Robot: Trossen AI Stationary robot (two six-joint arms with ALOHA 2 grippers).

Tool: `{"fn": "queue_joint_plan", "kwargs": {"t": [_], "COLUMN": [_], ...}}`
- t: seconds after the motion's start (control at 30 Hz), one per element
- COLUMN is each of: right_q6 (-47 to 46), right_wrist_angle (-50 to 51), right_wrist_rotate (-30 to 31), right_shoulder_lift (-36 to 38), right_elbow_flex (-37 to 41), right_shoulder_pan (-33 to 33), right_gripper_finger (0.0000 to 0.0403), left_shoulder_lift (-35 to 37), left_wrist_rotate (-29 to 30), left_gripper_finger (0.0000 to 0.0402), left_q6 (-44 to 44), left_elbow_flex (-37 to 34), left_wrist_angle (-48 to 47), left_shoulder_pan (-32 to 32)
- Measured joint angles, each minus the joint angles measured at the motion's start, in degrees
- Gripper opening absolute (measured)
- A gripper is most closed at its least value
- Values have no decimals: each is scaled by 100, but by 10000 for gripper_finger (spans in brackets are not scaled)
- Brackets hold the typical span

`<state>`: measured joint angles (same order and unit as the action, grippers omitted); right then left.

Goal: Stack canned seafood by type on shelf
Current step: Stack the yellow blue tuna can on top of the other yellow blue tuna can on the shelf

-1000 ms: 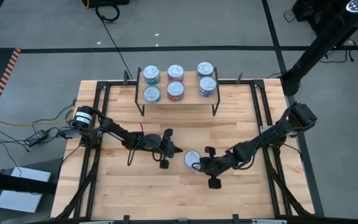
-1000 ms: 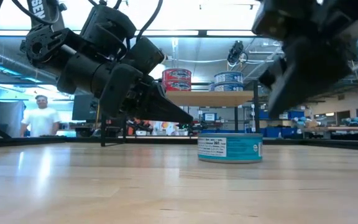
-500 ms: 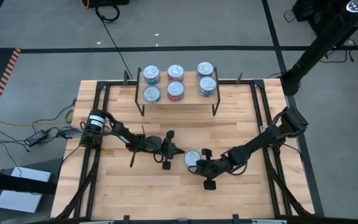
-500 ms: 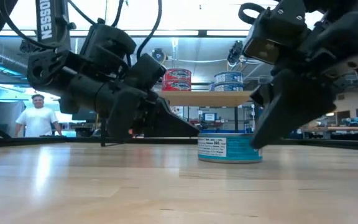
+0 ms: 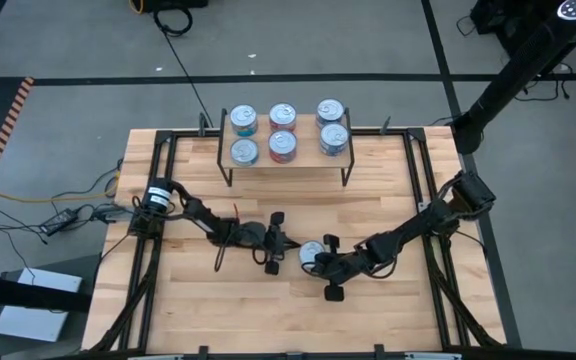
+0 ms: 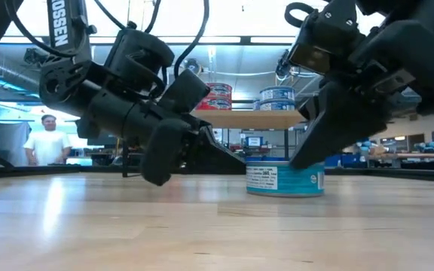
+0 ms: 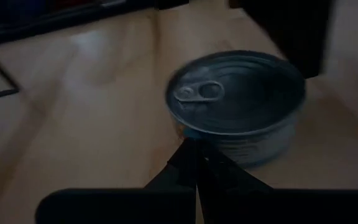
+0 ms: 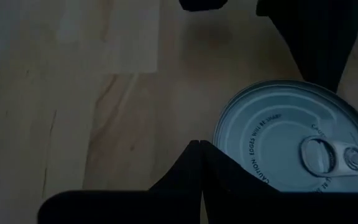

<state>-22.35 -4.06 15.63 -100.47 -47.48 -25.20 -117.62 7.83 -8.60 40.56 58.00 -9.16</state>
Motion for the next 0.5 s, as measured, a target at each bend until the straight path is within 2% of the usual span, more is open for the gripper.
{"fn": "queue_joint_plan", "kwargs": {"t": [0.1, 0.23, 0.33, 0.5], "right_q6": [-18, -17, -72, -144], "right_wrist_angle": [51, 363, 586, 643], "right_wrist_rotate": [-170, -343, -294, 29], "right_shoulder_lift": [132, 184, 140, 119], "right_elbow_flex": [-1, -1, -1, 12], "right_shoulder_pan": [-104, -276, -309, -203], "right_gripper_finger": [9, 9, 9, 9], "left_shoulder_lift": [1, -20, -227, -477], "left_wrist_rotate": [196, -211, -419, -430], "left_gripper_finger": [3, 3, 3, 2], "left_q6": [40, 164, 118, 1], "left_elbow_flex": [-5, 151, 451, 843], "left_wrist_angle": [267, 268, 226, 49], "left_shoulder_pan": [42, 209, 248, 253]}}
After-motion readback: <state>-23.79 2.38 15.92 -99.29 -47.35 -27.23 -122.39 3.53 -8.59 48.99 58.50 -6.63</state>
